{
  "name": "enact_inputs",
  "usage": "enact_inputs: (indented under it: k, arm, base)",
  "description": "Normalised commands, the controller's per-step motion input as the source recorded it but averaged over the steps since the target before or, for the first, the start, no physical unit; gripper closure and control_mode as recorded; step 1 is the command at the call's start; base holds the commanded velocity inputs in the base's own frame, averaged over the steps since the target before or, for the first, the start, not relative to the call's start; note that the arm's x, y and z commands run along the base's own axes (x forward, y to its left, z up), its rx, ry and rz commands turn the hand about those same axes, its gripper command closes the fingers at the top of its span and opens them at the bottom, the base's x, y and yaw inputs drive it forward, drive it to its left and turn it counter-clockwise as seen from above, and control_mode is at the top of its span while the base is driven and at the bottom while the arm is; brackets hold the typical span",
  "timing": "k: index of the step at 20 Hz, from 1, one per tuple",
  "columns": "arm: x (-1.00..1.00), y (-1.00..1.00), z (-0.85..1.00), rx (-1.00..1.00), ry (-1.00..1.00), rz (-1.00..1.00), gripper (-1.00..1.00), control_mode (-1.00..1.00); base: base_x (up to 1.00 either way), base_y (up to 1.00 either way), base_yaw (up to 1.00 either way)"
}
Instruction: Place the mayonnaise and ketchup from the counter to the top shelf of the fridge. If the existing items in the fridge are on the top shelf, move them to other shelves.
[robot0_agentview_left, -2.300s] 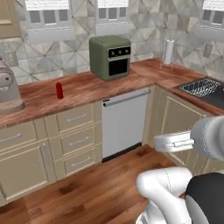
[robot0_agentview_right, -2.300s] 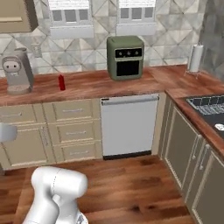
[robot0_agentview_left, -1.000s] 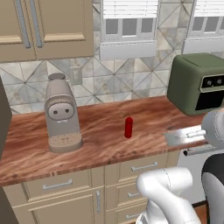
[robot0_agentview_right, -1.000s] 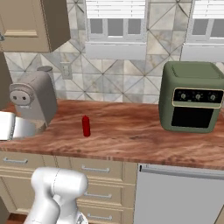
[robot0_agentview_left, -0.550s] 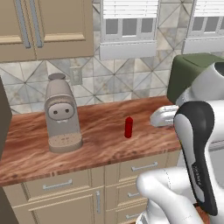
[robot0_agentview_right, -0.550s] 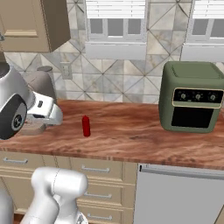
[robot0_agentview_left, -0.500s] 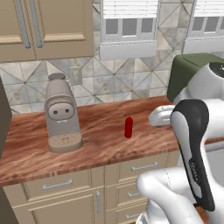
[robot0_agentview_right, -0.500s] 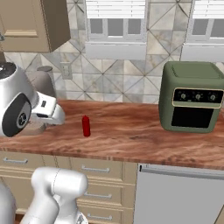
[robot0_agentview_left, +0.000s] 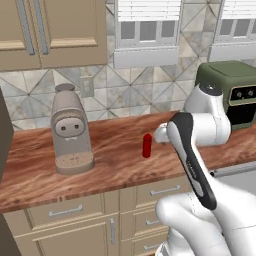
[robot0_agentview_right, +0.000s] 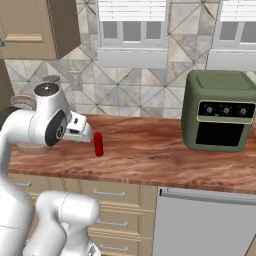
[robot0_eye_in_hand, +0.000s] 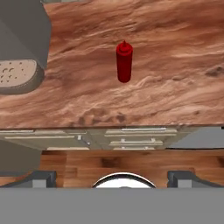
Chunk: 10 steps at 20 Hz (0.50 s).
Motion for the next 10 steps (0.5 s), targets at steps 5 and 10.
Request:
enact_inputs:
  k: [5,10]
  arm:
    - [0.86,0.0,-0.52,0.0,0.0,0.0,-1.0,-1.0]
    - [0.49,0.0,-0.59,0.0,0.0,0.0,-1.0,-1.0]
  base:
    - [0.0,0.0,0.0]
    - [0.0,0.0,0.0]
